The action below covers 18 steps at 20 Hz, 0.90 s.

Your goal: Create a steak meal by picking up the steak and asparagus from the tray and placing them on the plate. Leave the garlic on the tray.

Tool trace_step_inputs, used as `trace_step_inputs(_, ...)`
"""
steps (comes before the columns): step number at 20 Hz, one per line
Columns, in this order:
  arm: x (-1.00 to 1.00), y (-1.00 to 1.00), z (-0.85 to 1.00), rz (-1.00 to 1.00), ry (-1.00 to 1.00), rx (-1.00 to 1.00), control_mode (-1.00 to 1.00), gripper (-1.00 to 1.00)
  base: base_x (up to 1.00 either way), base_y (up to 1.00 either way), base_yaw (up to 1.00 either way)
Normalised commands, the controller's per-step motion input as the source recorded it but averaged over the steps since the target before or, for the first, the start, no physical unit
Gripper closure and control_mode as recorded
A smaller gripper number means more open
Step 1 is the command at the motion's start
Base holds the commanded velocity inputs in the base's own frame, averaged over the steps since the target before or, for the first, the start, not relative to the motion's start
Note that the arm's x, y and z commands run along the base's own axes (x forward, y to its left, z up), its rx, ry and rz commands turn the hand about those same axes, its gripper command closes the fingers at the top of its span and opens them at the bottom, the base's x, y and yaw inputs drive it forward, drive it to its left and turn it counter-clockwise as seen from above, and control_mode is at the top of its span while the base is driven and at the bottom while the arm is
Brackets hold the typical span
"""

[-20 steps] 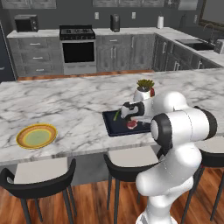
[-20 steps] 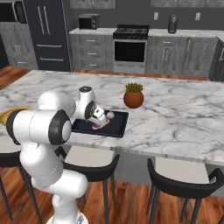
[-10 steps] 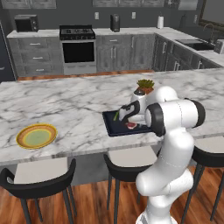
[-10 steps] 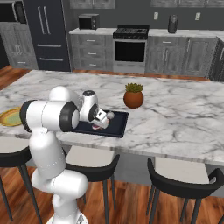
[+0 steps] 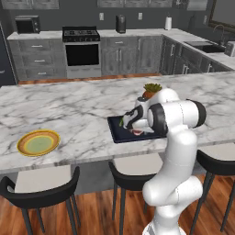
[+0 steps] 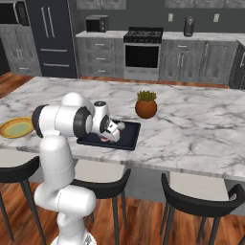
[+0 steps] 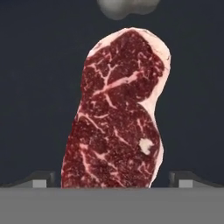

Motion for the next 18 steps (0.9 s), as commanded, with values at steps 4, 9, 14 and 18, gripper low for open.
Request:
trace_step_inputs(4, 0.23, 0.0, -0.47, 0.0, 0.02, 0.0, -1.0, -1.0, 0.0, 0.0, 0.0)
trace_step_inputs(9, 0.16, 0.0, -0.3, 0.0, 0.01, 0.0, -1.0, 1.0, 0.0, 0.0, 0.0)
trace_step_inputs(14, 0.0, 0.0, -0.01, 0.0, 0.0, 0.0, -1.0, 1.0, 0.0, 0.0, 0.0)
trace_step_inputs(18, -0.08, 0.05, 0.03, 0.03, -0.03, 0.0, -1.0, 1.0, 0.0, 0.0, 0.0)
